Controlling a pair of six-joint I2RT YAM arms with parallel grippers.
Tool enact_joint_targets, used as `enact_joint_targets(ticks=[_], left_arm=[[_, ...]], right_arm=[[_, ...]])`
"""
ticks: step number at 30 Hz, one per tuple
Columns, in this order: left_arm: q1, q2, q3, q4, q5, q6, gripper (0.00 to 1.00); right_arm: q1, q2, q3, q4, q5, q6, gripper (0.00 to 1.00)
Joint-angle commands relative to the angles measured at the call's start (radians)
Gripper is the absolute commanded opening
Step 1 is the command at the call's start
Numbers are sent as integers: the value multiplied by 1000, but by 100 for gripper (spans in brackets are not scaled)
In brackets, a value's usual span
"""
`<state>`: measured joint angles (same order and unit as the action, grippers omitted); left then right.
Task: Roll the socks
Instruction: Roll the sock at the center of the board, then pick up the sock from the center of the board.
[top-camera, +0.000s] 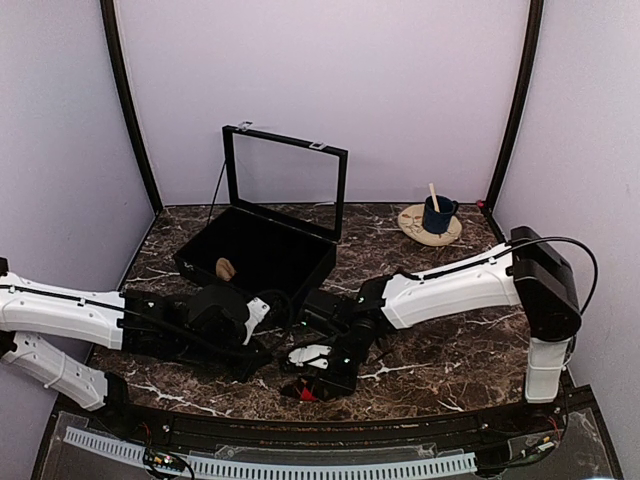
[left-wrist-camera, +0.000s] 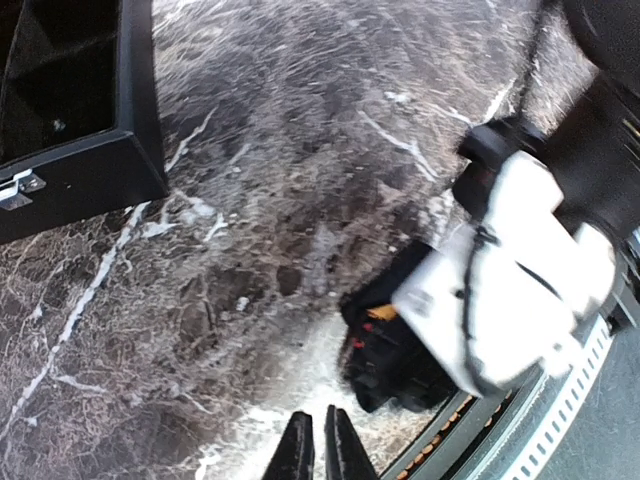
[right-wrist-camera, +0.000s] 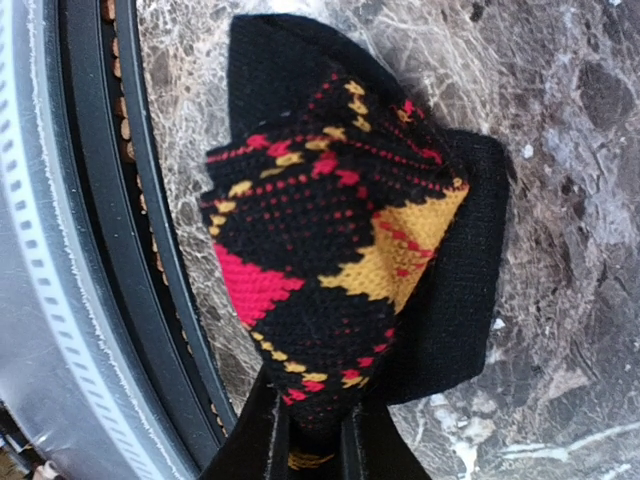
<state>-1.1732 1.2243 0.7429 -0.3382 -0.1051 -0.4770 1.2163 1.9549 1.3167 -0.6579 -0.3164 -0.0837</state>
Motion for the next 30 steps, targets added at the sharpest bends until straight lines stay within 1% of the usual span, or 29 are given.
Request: enact_joint_targets(ticks=[1, 3, 7, 12, 16, 23, 30], left_arm=[[-120, -22, -33, 59, -198, -51, 9], [-186, -2, -33, 76, -229, -45, 10], [-282, 67, -11, 82, -292, -25, 12], [-351, 135, 1, 124, -315, 32, 15], [-370, 197, 25, 114, -343, 76, 17], [-370, 265, 40, 165, -348, 181, 21], [-373, 288, 41, 221, -303, 306, 24]], right_arm=[[-24, 56, 25, -87, -93, 8, 0], [-29, 68, 39, -100, -114, 9, 0], [-43, 84, 56, -118, -149, 15, 0], [-55, 100, 70, -144, -181, 17, 0], [-64, 102, 71, -156, -200, 16, 0], [-73, 120, 83, -170, -228, 16, 0], [-79, 137, 107, -186, -236, 13, 0]])
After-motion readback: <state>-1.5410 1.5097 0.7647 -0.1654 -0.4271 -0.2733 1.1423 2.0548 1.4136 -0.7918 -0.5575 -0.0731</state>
